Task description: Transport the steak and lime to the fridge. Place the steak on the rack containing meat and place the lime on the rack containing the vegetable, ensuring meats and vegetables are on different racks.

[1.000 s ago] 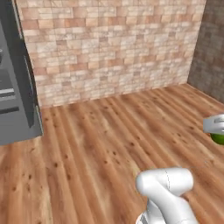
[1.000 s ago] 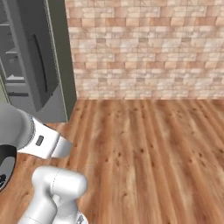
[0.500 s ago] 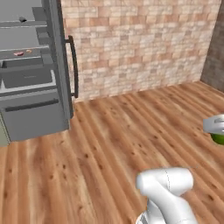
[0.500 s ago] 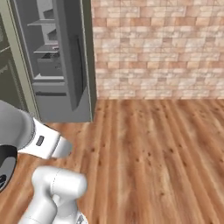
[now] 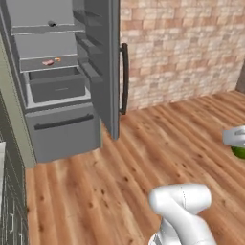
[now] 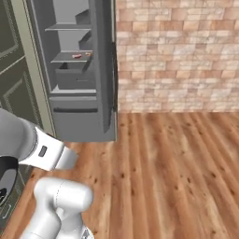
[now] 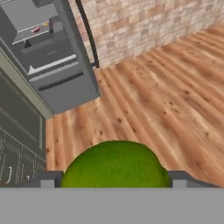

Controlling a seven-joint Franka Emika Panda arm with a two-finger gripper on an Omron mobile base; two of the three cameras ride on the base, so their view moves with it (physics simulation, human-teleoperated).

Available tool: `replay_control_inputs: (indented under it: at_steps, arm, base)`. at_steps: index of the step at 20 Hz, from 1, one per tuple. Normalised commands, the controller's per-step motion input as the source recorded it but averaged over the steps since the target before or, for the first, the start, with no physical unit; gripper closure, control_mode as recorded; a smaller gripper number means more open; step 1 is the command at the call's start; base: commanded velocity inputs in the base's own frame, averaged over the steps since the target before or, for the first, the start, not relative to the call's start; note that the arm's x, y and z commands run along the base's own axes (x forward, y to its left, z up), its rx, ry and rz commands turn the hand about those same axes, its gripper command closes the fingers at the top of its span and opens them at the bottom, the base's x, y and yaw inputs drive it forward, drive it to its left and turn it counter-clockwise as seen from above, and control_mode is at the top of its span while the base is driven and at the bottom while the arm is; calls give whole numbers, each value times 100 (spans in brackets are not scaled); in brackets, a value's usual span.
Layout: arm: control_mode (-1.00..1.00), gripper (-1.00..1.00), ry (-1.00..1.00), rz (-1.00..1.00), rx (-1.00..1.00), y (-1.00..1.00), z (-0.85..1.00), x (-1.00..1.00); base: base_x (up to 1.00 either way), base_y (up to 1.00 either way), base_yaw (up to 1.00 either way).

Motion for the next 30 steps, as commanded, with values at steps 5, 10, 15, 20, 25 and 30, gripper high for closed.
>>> replay_control_inputs:
  at_steps: [5, 10, 15, 20, 25, 30]
  arm:
    - [100, 100, 0, 0, 0, 0, 0, 0]
    - [100, 100, 0, 0, 0, 0, 0, 0]
    - [100, 100, 0, 0, 0, 0, 0, 0]
    - [100, 100, 0, 0, 0, 0, 0, 0]
    - [100, 100, 0, 0, 0, 0, 0, 0]
    - [100, 100, 0, 0, 0, 0, 0, 0]
  base:
    - [100, 100, -9]
    - [100, 100, -8]
    - [100, 92, -7]
    - [100, 60, -6]
    - [100, 6, -1]
    - [100, 25, 0]
